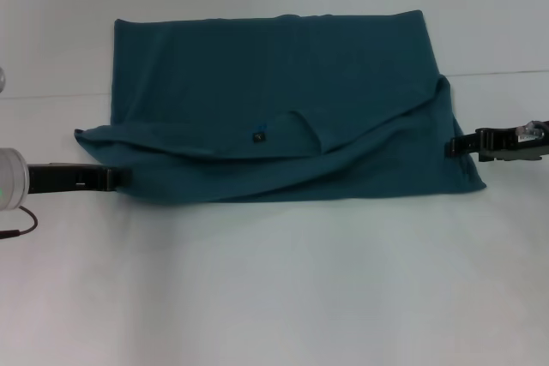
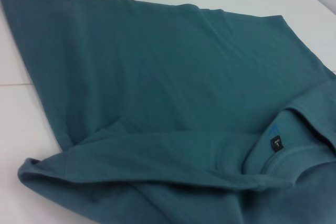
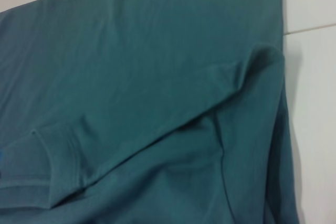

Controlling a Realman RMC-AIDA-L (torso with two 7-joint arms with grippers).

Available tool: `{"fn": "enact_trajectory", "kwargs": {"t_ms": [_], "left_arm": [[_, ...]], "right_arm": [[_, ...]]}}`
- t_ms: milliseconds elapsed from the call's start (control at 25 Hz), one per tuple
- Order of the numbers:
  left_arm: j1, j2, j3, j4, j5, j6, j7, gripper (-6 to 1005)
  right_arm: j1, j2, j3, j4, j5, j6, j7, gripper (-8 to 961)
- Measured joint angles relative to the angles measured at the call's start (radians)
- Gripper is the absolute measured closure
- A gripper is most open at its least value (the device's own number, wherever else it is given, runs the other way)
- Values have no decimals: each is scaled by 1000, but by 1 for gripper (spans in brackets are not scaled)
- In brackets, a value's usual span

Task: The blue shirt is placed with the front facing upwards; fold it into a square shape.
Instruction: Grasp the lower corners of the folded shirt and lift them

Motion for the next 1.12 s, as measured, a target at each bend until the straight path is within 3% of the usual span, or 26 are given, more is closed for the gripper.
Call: {"fn": "enact_trajectory", "kwargs": {"t_ms": [80,840,1120], "left_arm": [[0,0,0,0,0,0,1,997],[6,-5,1,0,0,1,4,997],[6,-5,0,0,0,-2,4,997]], "right_arm": [[4,0,0,21,0,22,3,258],[64,12,-9,201,7,195,-15,298],[57,12,-13,198,9,193,-29,621]]}}
